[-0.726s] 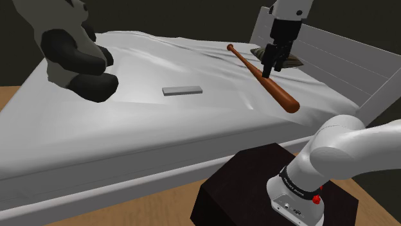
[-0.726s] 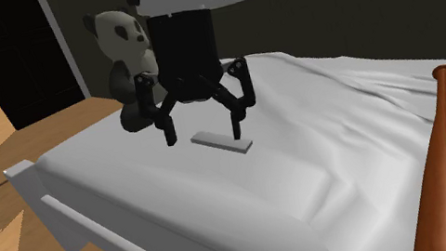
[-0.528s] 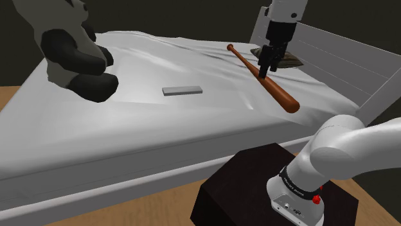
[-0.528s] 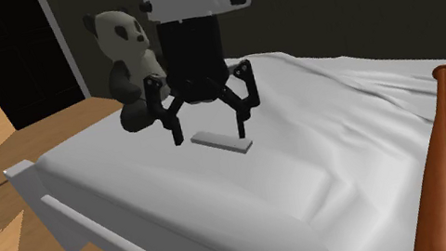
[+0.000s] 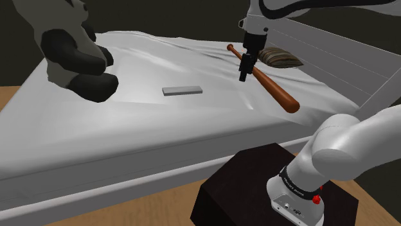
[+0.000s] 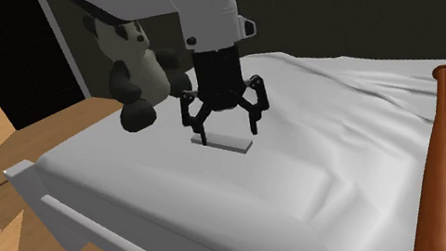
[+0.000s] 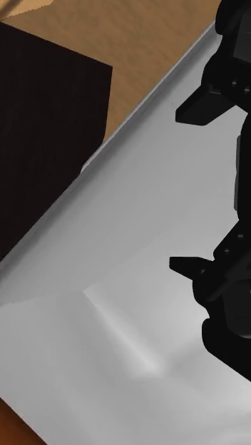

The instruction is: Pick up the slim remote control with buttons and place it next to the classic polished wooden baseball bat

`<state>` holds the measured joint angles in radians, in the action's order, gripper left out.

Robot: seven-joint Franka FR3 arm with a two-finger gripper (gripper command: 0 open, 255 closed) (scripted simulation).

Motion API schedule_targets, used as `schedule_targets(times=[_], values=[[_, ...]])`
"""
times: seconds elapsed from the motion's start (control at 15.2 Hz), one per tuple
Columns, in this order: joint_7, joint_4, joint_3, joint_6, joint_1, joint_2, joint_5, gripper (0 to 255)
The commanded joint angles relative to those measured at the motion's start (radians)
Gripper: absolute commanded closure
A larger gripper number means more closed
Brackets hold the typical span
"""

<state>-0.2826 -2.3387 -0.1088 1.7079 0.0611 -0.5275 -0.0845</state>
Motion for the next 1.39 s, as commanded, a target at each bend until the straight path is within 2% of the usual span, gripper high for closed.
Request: schedule_targets(times=[0.0,0.66,1.32], values=[[-0.061,0.032,-0.018,0.059,0.015,0.080,-0.001,0],[-0.340,0.209,-0.056,0.272,0.075,0.436,0.048,0],[-0.591,0.487,-0.014,0.371,0.097,0.784,0.124,0]])
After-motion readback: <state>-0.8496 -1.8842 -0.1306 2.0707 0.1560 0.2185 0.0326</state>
